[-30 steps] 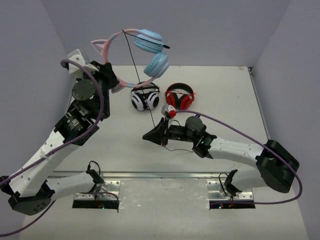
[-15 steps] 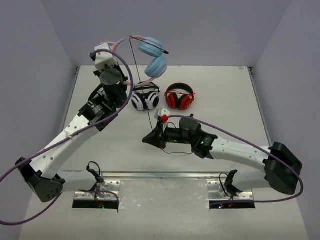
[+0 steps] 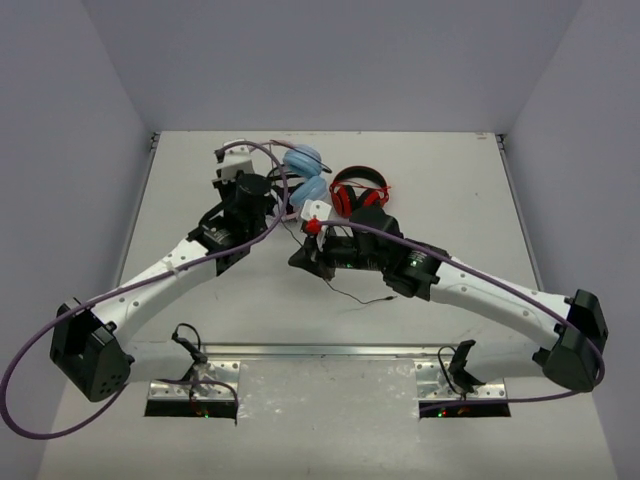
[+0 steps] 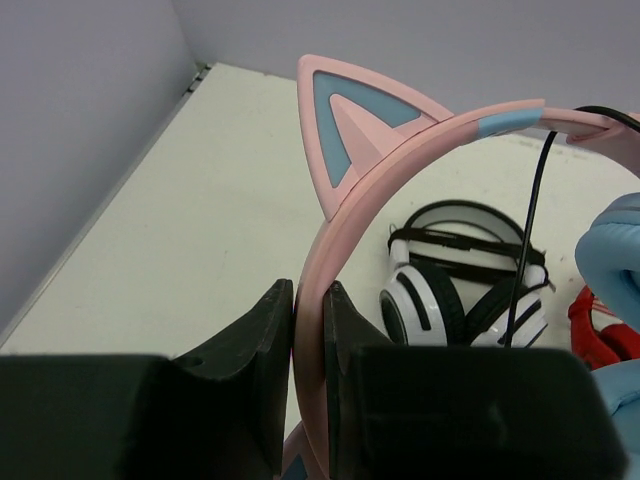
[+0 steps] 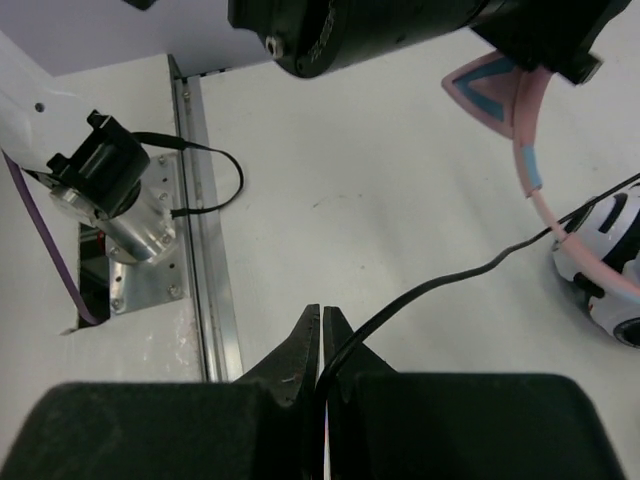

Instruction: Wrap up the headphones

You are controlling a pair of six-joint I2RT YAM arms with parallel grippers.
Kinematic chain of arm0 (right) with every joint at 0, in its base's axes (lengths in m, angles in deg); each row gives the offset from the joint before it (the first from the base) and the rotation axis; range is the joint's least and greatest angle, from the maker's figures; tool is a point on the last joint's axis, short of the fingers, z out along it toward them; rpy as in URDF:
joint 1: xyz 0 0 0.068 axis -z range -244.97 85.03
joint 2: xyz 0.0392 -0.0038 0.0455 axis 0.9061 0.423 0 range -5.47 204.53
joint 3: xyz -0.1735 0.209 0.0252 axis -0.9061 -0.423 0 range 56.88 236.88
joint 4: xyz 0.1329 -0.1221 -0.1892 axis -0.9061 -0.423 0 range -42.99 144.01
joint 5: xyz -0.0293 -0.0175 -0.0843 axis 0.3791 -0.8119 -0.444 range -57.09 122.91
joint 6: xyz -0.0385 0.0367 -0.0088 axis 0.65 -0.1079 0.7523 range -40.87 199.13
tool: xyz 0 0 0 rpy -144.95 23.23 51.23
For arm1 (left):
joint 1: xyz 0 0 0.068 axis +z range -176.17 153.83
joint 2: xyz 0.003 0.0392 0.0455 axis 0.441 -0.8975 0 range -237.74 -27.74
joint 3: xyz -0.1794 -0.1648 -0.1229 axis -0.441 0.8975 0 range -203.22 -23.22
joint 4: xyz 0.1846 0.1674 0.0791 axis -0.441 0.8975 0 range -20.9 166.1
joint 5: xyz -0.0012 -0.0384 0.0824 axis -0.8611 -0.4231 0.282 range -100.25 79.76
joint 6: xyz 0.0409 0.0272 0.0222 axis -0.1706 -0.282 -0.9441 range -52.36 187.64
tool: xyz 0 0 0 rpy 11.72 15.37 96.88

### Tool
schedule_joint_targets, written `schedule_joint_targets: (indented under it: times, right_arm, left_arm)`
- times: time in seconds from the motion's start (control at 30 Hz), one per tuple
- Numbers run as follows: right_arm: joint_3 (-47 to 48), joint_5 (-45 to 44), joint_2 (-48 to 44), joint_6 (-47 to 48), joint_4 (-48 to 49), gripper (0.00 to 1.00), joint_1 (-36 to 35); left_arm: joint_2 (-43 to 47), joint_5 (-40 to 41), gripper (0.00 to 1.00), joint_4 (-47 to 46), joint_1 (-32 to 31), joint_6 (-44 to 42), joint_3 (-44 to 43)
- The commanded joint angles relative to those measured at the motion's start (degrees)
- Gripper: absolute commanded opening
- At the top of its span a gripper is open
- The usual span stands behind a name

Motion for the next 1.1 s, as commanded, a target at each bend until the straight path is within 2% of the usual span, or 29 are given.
schedule_joint_targets:
  times: [0.0,0.07,0.17,0.33,0.47,0.53,0.57,0.67,0.8,0.93,1.07]
  right_arm:
    - [5.6,-3.6,-2.0,5.4,-9.3,0.01,-0.3]
    - [7.8,-5.5,-2.6,8.9,-11.8,0.01,-0.3]
    - [9.0,-7.3,-4.3,13.6,-13.9,0.01,0.6]
    - [15.1,-11.4,-2.8,19.4,-22.1,0.01,2.2]
    - [19.2,-15.3,0.3,24.4,-26.1,0.01,2.4]
    - [18.9,-17.4,0.8,25.9,-25.5,0.01,2.4]
    - [18.8,-18.7,0.8,26.5,-25.3,0.01,2.4]
    - [17.4,-22.2,-0.1,27.5,-23.0,0.01,3.3]
    - [15.9,-25.4,-1.2,27.5,-18.4,0.05,5.1]
    - [16.8,-27.8,-1.1,27.0,-18.1,0.01,8.1]
    - [17.5,-26.2,-1.0,25.6,-17.9,0.01,11.0]
  left_arm:
    - [0.7,-1.1,0.00,-1.3,0.4,8.3,0.2]
    - [1.3,-3.5,0.00,2.1,0.4,12.3,0.8]
    - [6.2,-7.2,0.00,-1.8,-1.8,10.5,5.5]
    - [7.9,-4.5,0.00,-0.4,-9.0,7.8,9.2]
    - [10.1,-5.3,0.00,4.3,-12.1,9.4,10.5]
    - [12.1,-7.5,0.00,7.2,-12.7,9.9,10.9]
    - [12.5,-11.4,0.00,8.9,-12.7,9.6,10.4]
    - [13.8,-14.6,0.00,19.1,-13.0,11.7,6.5]
    - [16.6,-16.8,0.00,26.6,-13.9,10.7,3.3]
    - [15.7,-17.8,0.00,35.3,-13.9,7.6,-0.1]
    - [18.2,-19.9,0.01,32.9,-13.9,2.0,3.4]
